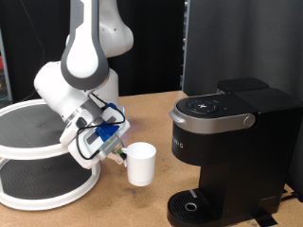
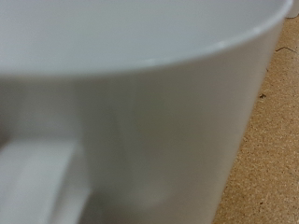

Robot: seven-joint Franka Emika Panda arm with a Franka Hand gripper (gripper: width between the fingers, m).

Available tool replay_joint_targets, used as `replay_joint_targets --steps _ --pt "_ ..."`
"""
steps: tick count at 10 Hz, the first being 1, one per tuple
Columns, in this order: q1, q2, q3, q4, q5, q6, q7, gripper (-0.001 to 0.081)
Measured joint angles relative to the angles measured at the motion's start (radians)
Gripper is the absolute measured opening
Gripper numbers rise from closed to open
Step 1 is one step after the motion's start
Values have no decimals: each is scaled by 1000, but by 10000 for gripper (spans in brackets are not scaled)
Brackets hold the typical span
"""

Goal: Make a cup of coffee with the keurig machine

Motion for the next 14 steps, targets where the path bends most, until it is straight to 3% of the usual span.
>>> replay_joint_targets --steps 4,9,14 --pt "0 40 25 39 30 -17 0 63" --pt "0 41 33 40 24 -20 0 63" --pt "-13 -31 25 -7 -117 -36 63 63"
